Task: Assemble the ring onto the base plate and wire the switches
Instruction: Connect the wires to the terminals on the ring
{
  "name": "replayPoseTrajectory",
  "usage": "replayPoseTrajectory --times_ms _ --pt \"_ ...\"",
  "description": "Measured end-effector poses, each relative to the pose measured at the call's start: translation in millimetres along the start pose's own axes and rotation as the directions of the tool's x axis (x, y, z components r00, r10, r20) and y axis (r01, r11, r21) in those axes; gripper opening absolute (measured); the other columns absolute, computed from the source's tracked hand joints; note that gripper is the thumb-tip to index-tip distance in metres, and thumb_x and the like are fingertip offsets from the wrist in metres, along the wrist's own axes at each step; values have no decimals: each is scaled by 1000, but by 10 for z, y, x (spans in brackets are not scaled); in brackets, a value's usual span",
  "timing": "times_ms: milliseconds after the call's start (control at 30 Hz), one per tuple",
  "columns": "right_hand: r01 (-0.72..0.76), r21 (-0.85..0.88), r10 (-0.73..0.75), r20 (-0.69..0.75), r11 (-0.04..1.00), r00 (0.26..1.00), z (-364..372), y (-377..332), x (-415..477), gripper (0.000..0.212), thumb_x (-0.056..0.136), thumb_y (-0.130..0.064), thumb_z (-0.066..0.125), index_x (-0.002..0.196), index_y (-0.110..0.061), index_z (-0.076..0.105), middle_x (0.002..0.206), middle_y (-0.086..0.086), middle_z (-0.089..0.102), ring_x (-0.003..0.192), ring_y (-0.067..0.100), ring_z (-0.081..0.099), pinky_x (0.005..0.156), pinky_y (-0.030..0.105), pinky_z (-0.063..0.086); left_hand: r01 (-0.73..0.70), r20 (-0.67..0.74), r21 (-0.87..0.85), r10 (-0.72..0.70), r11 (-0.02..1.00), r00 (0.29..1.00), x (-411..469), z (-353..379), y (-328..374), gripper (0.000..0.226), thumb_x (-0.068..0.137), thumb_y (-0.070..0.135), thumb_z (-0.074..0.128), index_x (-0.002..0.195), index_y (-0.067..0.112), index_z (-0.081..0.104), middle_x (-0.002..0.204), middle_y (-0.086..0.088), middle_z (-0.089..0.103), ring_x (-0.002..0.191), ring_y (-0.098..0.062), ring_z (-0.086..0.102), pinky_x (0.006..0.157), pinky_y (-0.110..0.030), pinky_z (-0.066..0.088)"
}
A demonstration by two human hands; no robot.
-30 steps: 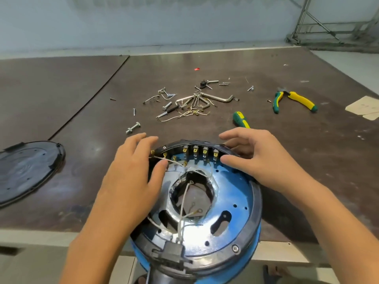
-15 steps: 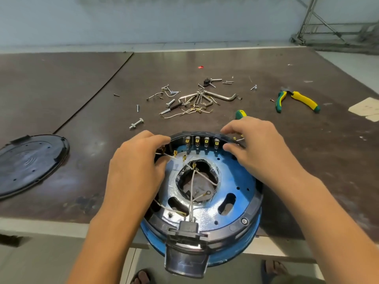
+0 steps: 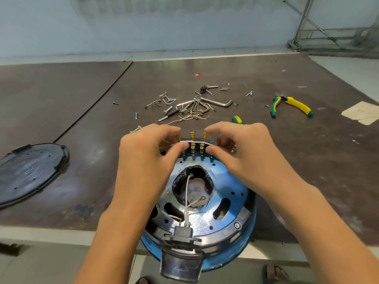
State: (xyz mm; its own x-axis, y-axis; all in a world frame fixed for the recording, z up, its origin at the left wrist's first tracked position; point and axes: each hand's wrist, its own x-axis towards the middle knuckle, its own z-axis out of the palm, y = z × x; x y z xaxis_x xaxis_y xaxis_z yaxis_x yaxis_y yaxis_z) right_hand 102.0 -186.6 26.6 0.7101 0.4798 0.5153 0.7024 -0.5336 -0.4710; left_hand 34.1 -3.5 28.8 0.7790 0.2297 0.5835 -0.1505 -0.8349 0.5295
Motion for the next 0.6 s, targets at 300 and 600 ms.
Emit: replayPoseTrajectory --times_ms 300,600 --pt "-57 -142 93 264 988 960 23 70 13 24 93 -36 68 115 -30 72 89 -11 69 91 14 62 90 46 50 -23 312 220 -48 975 949 -5 86 -157 28 89 23 71 118 27 73 103 3 71 101 -19 61 86 -38 50" --pt "16 -246 67 324 969 944 181 29 -3 22 93 -43 60 104 -30 74 72 -13 53 83 13 51 80 34 28 -34 506 406 -194 913 841 11 120 -214 28 93 26 67 121 22 71 159 -2 28 140 -25 38 110 -44 39"
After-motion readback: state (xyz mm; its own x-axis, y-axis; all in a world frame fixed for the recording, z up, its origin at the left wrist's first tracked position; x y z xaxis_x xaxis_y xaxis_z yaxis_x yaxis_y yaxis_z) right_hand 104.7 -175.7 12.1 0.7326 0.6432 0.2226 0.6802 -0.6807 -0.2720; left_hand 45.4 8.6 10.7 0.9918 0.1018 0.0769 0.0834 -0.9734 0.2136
